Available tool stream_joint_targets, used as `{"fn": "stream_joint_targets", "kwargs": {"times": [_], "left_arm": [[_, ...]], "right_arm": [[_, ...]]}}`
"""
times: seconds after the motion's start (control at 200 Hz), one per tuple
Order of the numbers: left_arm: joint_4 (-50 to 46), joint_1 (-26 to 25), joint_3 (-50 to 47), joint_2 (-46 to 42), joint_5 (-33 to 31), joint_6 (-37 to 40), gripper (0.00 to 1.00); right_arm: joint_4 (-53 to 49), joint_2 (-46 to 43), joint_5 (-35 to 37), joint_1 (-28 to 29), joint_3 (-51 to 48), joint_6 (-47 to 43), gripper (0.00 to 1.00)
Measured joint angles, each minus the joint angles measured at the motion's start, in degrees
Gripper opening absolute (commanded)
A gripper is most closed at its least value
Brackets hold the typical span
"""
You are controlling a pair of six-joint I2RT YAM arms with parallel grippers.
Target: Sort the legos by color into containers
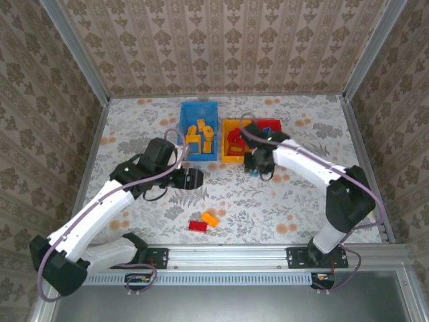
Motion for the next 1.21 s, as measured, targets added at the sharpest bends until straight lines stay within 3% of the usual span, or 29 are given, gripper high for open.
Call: {"fn": "stream_joint_targets", "kwargs": {"times": [0.115, 0.24, 0.43, 0.69, 0.925, 1.005, 1.035, 1.205], "left_arm": [[1.53, -2.29, 6.08, 5.22, -1.31, 1.09, 0.71], [2.95, -4.92, 13.55, 11.61, -2.86, 2.99, 0.72], [3.48, -7.41, 17.79, 17.29, -4.74, 6.03, 0.73], [-1.20, -10.03, 15.15, 18.56, -6.45, 11.50, 0.78], [-8.35, -16.79, 6.64, 18.53, -10.16, 16.15, 0.87], [-10.45, -19.71, 4.94, 18.73, -11.63, 16.46, 0.91], [-10.88, -20.70, 4.46, 18.93, -12.11, 16.41, 1.00], [-11.37, -24.98, 2.21, 22.18, -13.90, 13.62, 1.00]], "right_arm": [[-0.13, 2.73, 1.05, -7.19, 5.81, -2.93, 0.26], [-1.16, 11.37, 1.75, -10.99, 14.47, -4.90, 0.28], [-3.48, 23.15, 2.69, -12.83, 24.17, -5.35, 0.40], [-5.38, 24.11, 2.49, -13.33, 24.74, -5.27, 0.59], [-5.25, 19.08, 1.22, -12.68, 24.68, -6.03, 0.64], [-3.80, 13.53, 1.07, -11.34, 22.75, -6.95, 0.67], [-3.37, 11.30, 0.85, -10.73, 21.68, -7.23, 0.68], [-0.31, -3.02, -1.99, -6.84, 11.34, -8.13, 0.70]]}}
